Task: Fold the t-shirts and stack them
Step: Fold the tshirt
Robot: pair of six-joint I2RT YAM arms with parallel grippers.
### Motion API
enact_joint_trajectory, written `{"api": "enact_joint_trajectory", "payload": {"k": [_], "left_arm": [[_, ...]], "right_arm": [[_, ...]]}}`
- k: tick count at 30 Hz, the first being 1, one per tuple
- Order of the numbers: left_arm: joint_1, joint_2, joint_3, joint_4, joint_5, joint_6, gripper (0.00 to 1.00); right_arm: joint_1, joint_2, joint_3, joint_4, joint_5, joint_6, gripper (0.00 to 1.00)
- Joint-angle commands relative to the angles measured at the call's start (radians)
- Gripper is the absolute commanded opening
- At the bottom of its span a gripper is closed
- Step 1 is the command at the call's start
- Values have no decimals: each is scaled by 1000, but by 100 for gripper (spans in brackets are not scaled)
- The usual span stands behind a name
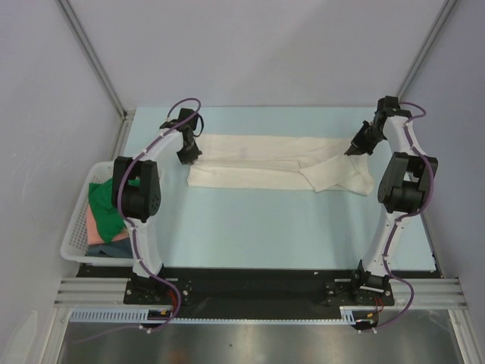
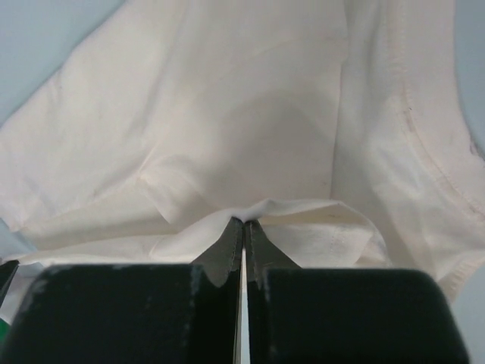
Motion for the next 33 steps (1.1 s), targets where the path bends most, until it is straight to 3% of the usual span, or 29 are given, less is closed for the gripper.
{"api": "enact_joint_trajectory", "payload": {"k": [1, 14, 33], "left_arm": [[23, 5, 38, -13, -42, 18, 0], [37, 52, 78, -9, -29, 28, 0], [39, 137, 179, -31, -17, 45, 0]], "right_arm": [[10, 34, 85, -30, -22, -21, 0], [18, 169, 286, -92, -31, -42, 0], [15, 268, 381, -96, -39, -33, 0]]}}
